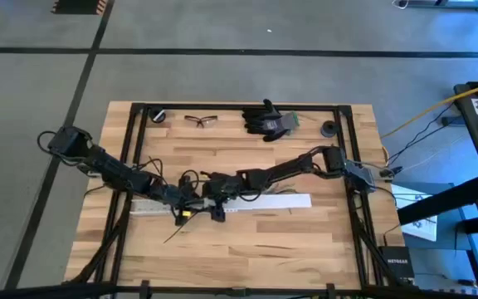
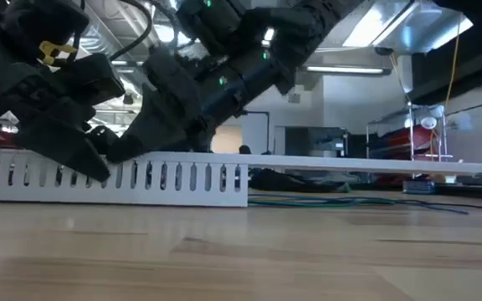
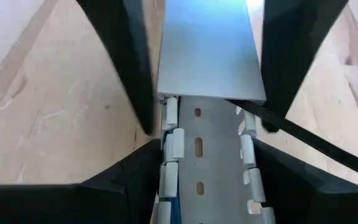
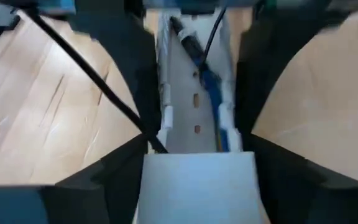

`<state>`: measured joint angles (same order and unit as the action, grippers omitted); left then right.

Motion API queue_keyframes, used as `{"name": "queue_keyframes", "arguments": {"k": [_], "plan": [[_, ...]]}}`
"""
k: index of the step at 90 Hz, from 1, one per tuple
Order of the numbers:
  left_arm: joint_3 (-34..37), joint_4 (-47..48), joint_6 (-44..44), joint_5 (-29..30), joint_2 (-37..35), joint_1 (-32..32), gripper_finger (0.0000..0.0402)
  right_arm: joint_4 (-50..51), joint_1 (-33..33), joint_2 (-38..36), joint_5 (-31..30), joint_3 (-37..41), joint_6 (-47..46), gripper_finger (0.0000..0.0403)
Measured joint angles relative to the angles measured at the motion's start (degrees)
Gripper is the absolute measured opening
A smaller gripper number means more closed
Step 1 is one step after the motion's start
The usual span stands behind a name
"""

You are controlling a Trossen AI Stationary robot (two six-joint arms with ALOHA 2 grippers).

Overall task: Ziptie cables
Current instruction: Close the white cable duct

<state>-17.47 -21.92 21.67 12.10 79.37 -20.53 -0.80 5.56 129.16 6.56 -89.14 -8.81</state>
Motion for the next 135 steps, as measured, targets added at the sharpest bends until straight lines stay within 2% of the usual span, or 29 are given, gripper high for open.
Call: {"name": "queue_keyframes", "arguments": {"k": [14, 28, 44, 52, 69, 75, 86, 102, 109, 126, 135], "plan": [[0.00, 0.05, -0.02, 0.32, 0.00, 0.02, 0.0208, 10.11, 0.02, -0.48, -1.65, -5.20, 5.68, 0.0295], [0.00, 0.12, 0.12, 0.32, 0.00, 0.02, 0.0208, 23.22, -0.07, -3.40, -2.53, -10.71, 10.60, 0.0305], [0.01, 0.42, 0.52, 0.45, -0.02, -0.11, 0.0208, 31.16, 0.44, -10.29, -2.70, -6.57, 9.62, 0.0303], [0.02, 0.34, 0.44, 0.48, -0.02, -0.13, 0.0208, 27.01, 1.26, -14.28, -2.60, 0.32, 7.21, 0.0303], [0.04, 0.19, 0.17, 0.53, -0.02, -0.11, 0.0208, 0.87, 2.47, -18.29, -2.11, 18.23, 1.47, 0.0303], [0.04, 0.13, 0.22, 0.54, -0.02, -0.09, 0.0208, -6.43, 2.59, -18.27, -2.13, 21.28, 1.27, 0.0303], [0.07, 0.14, 0.22, 0.65, -0.02, -0.09, 0.0208, -13.09, 2.67, -17.97, -4.01, 22.53, 3.45, 0.0303], [0.09, 0.09, 0.20, 1.22, -0.02, -0.09, 0.0208, -16.09, 2.64, -17.57, -6.42, 22.52, 6.27, 0.0303], [0.09, 0.05, 0.30, 1.27, -0.02, -0.09, 0.0208, -13.94, 2.60, -18.07, -5.94, 20.93, 6.22, 0.0303], [0.11, 0.05, 0.91, 1.36, -0.02, -0.09, 0.0208, -2.20, 2.67, -26.74, -7.69, 21.27, 7.75, 0.0303], [0.11, 0.05, 1.03, 1.40, -0.02, -0.07, 0.0208, -3.80, 3.39, -30.93, -8.61, 26.08, 5.34, 0.0303]]}}
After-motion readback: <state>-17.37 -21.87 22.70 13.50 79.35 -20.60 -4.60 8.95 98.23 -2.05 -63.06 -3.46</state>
